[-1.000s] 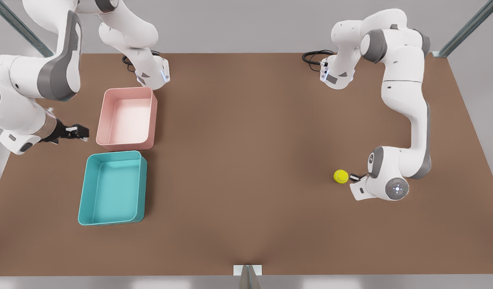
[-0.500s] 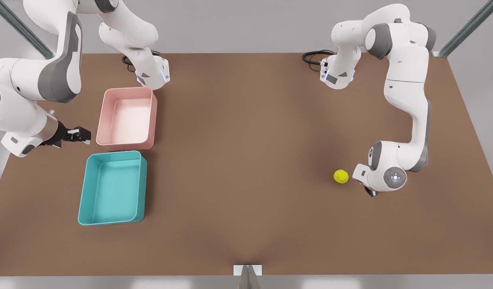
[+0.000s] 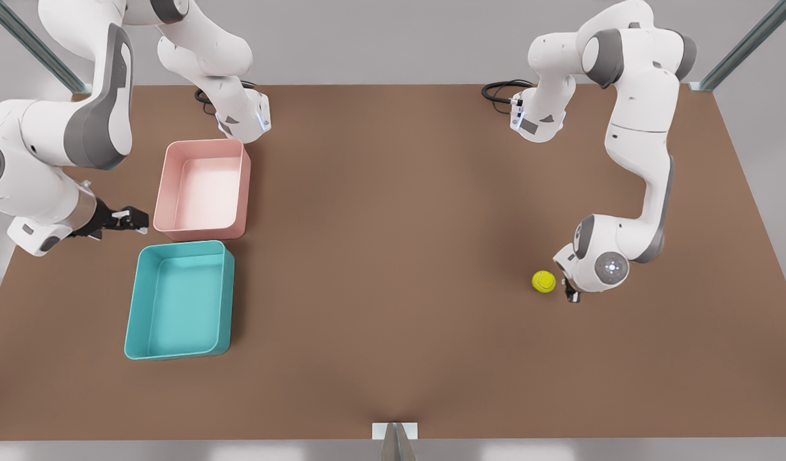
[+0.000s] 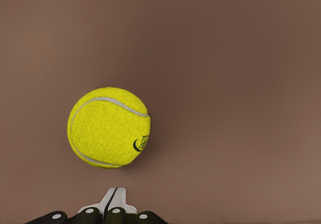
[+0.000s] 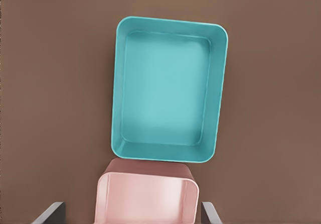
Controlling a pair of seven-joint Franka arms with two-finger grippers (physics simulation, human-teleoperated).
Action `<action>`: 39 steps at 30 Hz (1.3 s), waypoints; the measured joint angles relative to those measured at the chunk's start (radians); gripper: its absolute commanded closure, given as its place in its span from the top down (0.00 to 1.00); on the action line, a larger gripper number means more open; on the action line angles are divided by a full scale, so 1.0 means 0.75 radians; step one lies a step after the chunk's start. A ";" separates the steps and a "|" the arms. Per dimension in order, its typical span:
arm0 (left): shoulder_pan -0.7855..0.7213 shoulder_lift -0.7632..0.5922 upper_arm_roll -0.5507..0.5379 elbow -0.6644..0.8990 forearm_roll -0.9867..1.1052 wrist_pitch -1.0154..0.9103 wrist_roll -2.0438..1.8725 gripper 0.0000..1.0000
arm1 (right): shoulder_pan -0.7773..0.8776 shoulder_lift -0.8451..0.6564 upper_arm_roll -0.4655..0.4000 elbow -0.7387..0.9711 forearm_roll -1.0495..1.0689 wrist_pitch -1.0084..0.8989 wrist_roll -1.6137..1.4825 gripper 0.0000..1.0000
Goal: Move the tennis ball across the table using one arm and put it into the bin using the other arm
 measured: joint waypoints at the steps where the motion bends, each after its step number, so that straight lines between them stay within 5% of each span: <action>1: 0.002 0.011 0.001 -0.001 0.000 0.015 0.014 0.21 | -0.001 0.002 0.000 -0.001 0.004 0.000 0.000 1.00; 10: -0.028 0.020 0.004 -0.008 0.001 0.075 0.069 0.21 | -0.001 0.011 0.000 -0.005 0.019 -0.002 0.001 1.00; 15: -0.400 0.043 -0.005 0.080 -0.033 0.079 -0.121 0.21 | 0.003 0.023 0.000 0.003 0.023 -0.002 0.001 1.00; 21: -0.263 -0.010 0.031 0.266 -0.320 -0.029 -0.515 0.21 | 0.005 0.030 0.000 0.007 0.024 -0.002 0.002 1.00; 22: -0.258 -0.023 0.059 0.416 -0.307 -0.130 -0.595 0.26 | 0.005 0.031 0.000 0.007 0.024 -0.002 0.002 1.00; 23: -0.255 -0.030 0.072 0.664 -0.273 -0.303 -0.674 1.00 | 0.005 0.031 0.001 0.007 0.024 -0.002 0.002 1.00; 25: -0.254 -0.115 0.096 0.995 -0.208 -0.674 -0.832 1.00 | 0.005 0.031 0.001 0.007 0.025 -0.002 0.002 1.00; 28: -0.244 -0.369 0.108 0.881 -0.235 -0.980 -1.089 1.00 | 0.027 0.051 0.006 0.012 0.016 -0.001 0.002 1.00; 35: -0.238 -0.350 0.083 0.845 -0.263 -1.291 -1.540 1.00 | 0.398 0.266 0.013 0.066 0.012 0.064 0.085 1.00; 39: -0.238 -0.348 0.077 0.844 -0.267 -1.359 -1.723 1.00 | 0.443 0.186 0.011 -0.177 -0.008 0.174 0.178 1.00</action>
